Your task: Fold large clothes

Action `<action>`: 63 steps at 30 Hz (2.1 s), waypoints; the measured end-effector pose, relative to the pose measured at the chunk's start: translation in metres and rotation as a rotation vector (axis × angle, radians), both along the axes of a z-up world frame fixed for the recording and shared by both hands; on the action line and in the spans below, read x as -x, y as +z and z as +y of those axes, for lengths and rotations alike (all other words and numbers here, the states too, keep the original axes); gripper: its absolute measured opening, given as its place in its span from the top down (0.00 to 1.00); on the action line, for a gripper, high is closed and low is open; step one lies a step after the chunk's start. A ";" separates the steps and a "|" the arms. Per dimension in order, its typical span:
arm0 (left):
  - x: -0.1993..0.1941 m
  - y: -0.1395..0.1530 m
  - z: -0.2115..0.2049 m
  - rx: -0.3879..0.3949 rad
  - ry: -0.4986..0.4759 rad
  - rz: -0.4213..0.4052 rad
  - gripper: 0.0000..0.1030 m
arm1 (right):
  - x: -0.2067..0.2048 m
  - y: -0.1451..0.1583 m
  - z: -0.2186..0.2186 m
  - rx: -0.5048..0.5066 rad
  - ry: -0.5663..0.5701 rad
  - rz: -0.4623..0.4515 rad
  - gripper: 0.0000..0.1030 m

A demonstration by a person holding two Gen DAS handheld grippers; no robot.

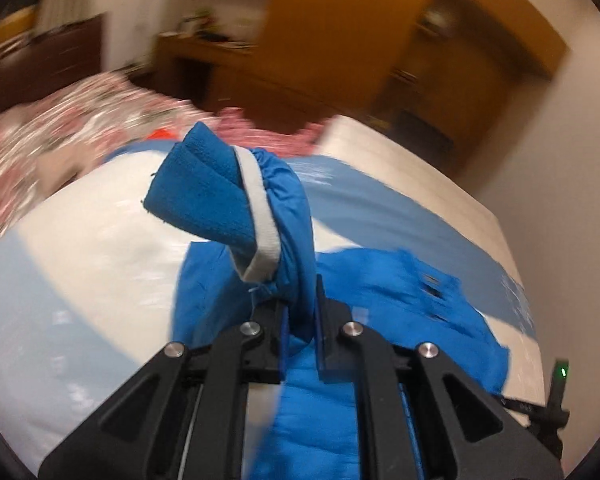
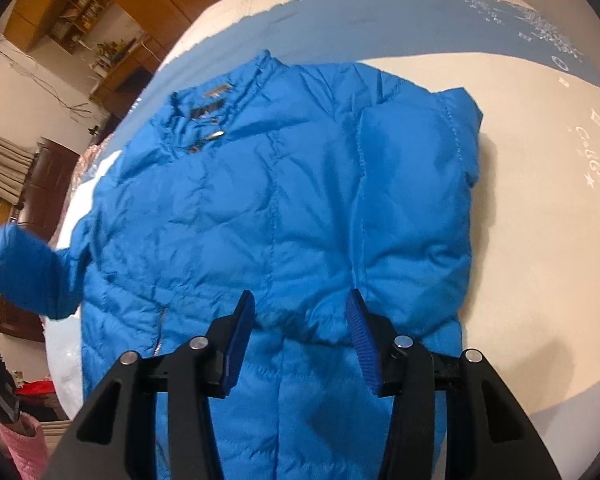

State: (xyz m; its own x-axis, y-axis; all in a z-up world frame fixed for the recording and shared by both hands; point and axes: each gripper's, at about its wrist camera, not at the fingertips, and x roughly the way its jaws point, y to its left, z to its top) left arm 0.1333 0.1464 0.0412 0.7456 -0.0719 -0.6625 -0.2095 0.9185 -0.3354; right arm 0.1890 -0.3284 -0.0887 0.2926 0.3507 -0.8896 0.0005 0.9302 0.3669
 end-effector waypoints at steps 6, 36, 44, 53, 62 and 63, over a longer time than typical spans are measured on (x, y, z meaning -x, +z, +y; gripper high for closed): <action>-0.036 -0.008 -0.102 -0.038 -0.224 0.014 0.93 | 0.008 0.011 -0.007 0.000 0.005 -0.034 0.53; -0.070 -0.106 -0.141 -0.026 -0.406 0.312 0.55 | -0.017 0.016 0.020 -0.060 0.081 -0.023 0.53; -0.083 -0.148 -0.126 -0.021 -0.357 0.411 0.56 | -0.051 -0.023 0.065 -0.099 0.143 0.097 0.58; -0.080 -0.118 -0.142 -0.048 -0.400 0.346 0.56 | -0.047 -0.005 0.052 -0.045 0.123 -0.017 0.91; -0.095 -0.118 -0.147 -0.073 -0.400 0.325 0.56 | -0.034 0.014 -0.041 0.041 -0.074 -0.029 0.91; -0.096 -0.120 -0.144 -0.075 -0.390 0.330 0.56 | -0.033 0.013 -0.050 0.047 -0.086 -0.026 0.91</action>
State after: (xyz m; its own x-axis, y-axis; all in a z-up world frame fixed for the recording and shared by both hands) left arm 0.2290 0.0021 -0.0791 0.4233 -0.2463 -0.8718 0.0697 0.9683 -0.2397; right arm 0.2217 -0.3782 -0.0756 0.3432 0.2812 -0.8962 0.0722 0.9434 0.3237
